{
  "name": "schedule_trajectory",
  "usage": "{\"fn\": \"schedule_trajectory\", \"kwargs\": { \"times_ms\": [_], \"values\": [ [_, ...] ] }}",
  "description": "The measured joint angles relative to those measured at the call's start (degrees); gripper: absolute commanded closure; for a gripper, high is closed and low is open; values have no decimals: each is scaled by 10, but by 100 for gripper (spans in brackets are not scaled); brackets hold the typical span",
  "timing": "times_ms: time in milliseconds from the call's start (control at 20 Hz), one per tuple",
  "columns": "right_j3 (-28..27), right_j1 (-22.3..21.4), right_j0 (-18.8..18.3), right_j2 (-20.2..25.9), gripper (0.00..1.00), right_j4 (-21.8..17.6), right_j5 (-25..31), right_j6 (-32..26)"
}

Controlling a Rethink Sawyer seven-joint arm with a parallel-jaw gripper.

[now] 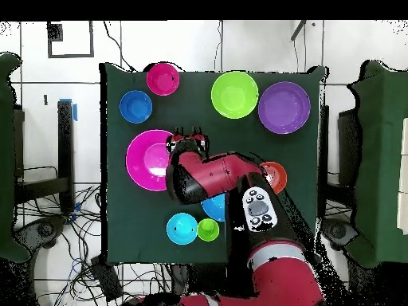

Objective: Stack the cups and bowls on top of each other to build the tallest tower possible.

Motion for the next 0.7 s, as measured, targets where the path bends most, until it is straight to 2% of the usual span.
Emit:
{"fn": "schedule_trajectory", "kwargs": {
  "times_ms": [300, 700],
  "values": [
    [7, -8, 0, 7, 0, -1, 1, 0],
    [8, -8, 17, 7, 0, -13, 1, 0]
  ]
}}
